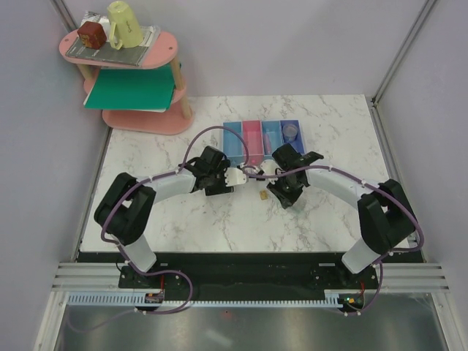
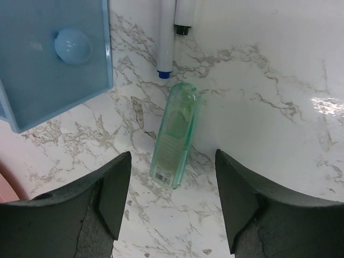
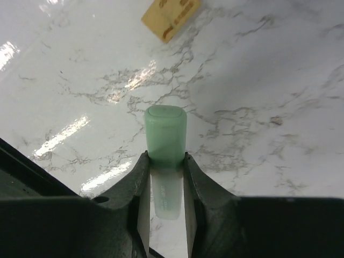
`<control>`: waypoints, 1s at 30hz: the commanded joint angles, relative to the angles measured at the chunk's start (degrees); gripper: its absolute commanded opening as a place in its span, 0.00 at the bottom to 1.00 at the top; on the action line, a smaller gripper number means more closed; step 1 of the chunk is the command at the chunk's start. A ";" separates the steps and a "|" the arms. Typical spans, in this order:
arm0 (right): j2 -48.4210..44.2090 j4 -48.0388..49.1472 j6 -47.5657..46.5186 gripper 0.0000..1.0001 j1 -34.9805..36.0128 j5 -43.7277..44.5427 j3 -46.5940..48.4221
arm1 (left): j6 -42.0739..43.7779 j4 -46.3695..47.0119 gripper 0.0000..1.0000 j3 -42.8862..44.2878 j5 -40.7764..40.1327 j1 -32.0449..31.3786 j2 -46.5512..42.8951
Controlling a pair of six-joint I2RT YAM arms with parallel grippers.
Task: Sort the stationery into containers
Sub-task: Pick up the pen from the center of the board, then place the pen in the storage box.
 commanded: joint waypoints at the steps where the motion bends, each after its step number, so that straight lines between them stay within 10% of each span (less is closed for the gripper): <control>1: -4.83 -0.67 -3.52 0.17 0.03 1.28 8.43 | 5.50 -2.22 0.71 3.15 5.25 1.89 3.42; 16: -0.27 14.69 -2.48 0.22 -10.07 3.31 27.60 | 9.54 -13.12 0.64 5.79 13.42 4.18 8.35; 30: 15.98 28.15 6.93 0.21 -12.10 -2.84 34.63 | 7.88 -21.03 0.12 7.02 14.92 4.27 8.70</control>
